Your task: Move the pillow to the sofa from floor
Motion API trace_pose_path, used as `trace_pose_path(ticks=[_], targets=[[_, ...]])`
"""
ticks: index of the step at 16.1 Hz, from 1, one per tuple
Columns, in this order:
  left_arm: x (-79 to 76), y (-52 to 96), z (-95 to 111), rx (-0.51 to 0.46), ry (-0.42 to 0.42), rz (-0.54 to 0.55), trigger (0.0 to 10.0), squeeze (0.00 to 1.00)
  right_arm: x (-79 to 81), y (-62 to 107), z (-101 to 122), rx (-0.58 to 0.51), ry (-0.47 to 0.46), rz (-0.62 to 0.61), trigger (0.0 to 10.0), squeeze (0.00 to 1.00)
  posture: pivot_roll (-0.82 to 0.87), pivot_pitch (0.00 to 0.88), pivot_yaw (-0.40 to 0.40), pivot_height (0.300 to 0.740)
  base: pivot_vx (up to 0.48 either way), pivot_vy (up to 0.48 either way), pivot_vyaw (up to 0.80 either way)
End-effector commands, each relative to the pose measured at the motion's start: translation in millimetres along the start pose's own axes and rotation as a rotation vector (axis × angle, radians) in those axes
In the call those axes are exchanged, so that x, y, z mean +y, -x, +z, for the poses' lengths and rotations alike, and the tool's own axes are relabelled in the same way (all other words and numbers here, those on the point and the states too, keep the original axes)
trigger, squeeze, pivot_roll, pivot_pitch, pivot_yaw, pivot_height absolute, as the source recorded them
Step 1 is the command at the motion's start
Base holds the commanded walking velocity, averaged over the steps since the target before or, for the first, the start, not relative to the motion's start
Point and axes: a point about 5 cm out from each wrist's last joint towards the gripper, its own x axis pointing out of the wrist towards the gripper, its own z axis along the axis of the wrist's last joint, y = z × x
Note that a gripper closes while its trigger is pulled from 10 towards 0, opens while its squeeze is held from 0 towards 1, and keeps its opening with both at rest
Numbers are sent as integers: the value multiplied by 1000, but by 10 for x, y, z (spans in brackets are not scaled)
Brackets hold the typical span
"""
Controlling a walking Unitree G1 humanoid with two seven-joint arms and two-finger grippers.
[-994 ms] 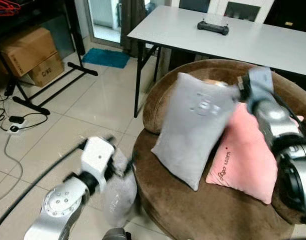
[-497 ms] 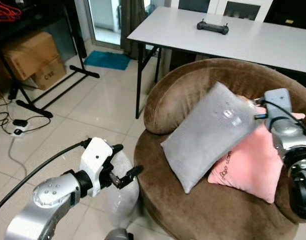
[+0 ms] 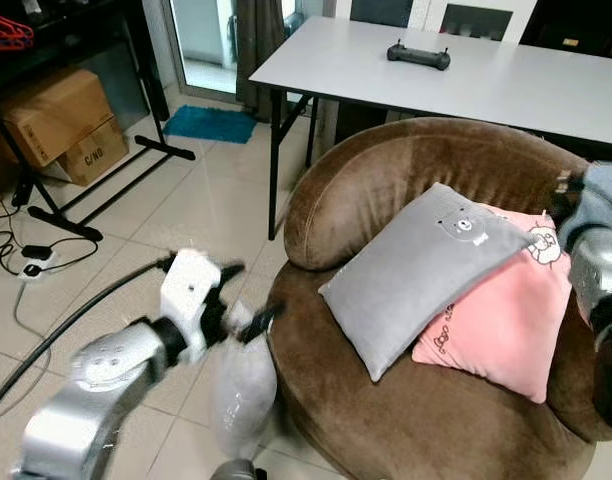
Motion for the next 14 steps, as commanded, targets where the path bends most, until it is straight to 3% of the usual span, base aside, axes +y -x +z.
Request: trace_pose_path(ticks=[1,3,4,5,6,7,8,9,11,12,14], targets=[[15,-1,5,-9,-27,59,10000,0,-3,7,-5,-14,-56,13,10000,1000,141,0,4,740,0,0,0],[-26,15,-73,-14,-74,177,10000,0,79,61,-101,-59,61,43,10000,1000,118,0,9,740,0,0,0],[-31,29,-84,-16,-107,213,10000,0,134,92,-123,-94,63,85,10000,1000,118,0,9,740,0,0,0],[-43,67,-96,-33,-127,288,10000,0,235,225,-169,-184,54,181,10000,1000,112,0,-12,740,0,0,0],[-57,138,-154,-23,-89,386,10000,0,294,512,-277,-216,35,242,10000,867,108,0,-21,740,0,0,0],[-66,153,-183,-14,-90,398,10000,0,308,606,-321,-205,37,264,10000,0,108,0,-24,740,0,0,0],[-73,167,-229,2,-107,412,10000,0,352,807,-402,-190,42,289,10000,0,111,0,-42,740,0,296,0],[-73,167,-229,2,-107,412,10000,0,352,807,-402,-190,42,289,10000,0,111,0,-42,740,0,296,0],[11,160,-228,-12,-132,496,10000,0,568,1396,-714,-89,-41,256,10000,0,86,0,-31,740,0,309,0],[-1,141,-226,-16,-134,498,10000,0,647,1522,-779,-60,-23,261,10000,0,83,0,-23,740,0,311,0],[-19,104,-215,-21,-141,481,10000,0,774,1572,-839,-13,-33,281,10000,0,78,0,-17,740,0,313,0]])
